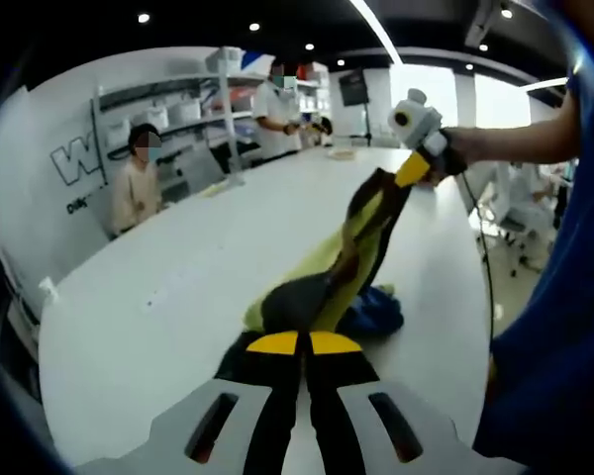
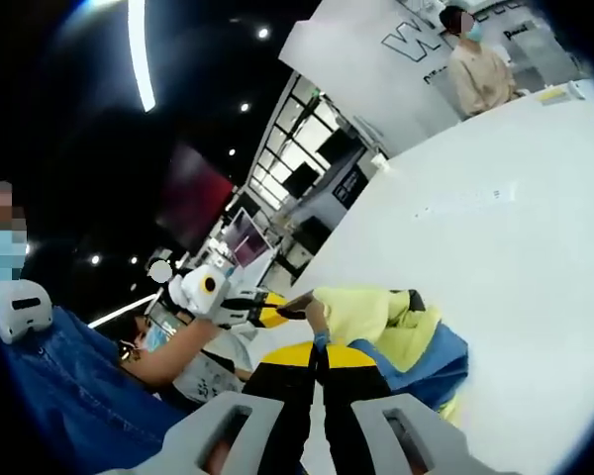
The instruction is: Fold the garment on the visible template until the final outline fits inside the template.
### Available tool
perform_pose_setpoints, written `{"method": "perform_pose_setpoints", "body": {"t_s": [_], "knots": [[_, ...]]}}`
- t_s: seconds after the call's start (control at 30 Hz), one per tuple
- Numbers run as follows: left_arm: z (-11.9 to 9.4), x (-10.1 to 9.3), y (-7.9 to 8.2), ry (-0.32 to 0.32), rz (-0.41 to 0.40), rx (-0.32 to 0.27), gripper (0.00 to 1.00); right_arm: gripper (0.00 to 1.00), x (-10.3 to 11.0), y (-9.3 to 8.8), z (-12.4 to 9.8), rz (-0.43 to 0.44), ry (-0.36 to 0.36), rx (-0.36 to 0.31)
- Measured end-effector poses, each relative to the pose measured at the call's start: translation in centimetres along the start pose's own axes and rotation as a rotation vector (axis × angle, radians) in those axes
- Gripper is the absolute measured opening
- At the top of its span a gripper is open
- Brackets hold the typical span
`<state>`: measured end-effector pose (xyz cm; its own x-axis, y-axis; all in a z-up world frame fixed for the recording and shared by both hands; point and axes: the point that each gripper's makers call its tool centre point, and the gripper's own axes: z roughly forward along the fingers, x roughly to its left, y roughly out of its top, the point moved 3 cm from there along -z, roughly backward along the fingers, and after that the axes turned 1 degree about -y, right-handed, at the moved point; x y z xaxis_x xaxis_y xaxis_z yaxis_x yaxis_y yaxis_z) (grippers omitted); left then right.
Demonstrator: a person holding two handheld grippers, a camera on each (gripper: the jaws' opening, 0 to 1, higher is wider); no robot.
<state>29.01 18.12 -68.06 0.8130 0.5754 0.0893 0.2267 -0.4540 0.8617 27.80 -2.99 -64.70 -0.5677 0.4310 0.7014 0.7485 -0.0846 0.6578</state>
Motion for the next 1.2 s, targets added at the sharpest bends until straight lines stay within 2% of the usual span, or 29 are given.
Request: {"method": "perform_pose_setpoints", "body": {"t_s": [0.17, 0.23, 0.5, 0.63, 0.73, 1.07, 1.2], "knots": [[-0.8, 0.1, 1.3, 0.03, -0.006, -0.028, 0.0, 0.0, 1.1, 1.3, -0.4, -0.063, -0.01, -0.053], [-1.2, 0.6, 2.0, 0.044, -0.008, -0.036, 0.0, 0.0, 1.8, 2.3, -0.7, -0.083, -0.002, -0.095], [-3.3, 1.6, 6.8, 0.113, -0.006, -0.123, 0.0, 0.0, 3.9, 5.7, -1.5, -0.184, -0.014, -0.187], [-4.2, 1.1, 9.4, 0.133, 0.002, -0.17, 0.0, 0.0, 5.1, 7.5, -1.9, -0.223, -0.013, -0.24], [-4.5, 1.4, 10.6, 0.146, 0.017, -0.189, 0.0, 0.0, 5.9, 8.6, -2.2, -0.252, -0.014, -0.263], [-7.7, 2.4, 17.6, 0.183, 0.078, -0.284, 0.0, 0.0, 11.1, 14.1, -3.4, -0.38, 0.032, -0.371], [-9.3, 2.0, 20.0, 0.194, 0.12, -0.329, 0.0, 0.0, 13.1, 15.6, -4.1, -0.415, 0.052, -0.412]]}}
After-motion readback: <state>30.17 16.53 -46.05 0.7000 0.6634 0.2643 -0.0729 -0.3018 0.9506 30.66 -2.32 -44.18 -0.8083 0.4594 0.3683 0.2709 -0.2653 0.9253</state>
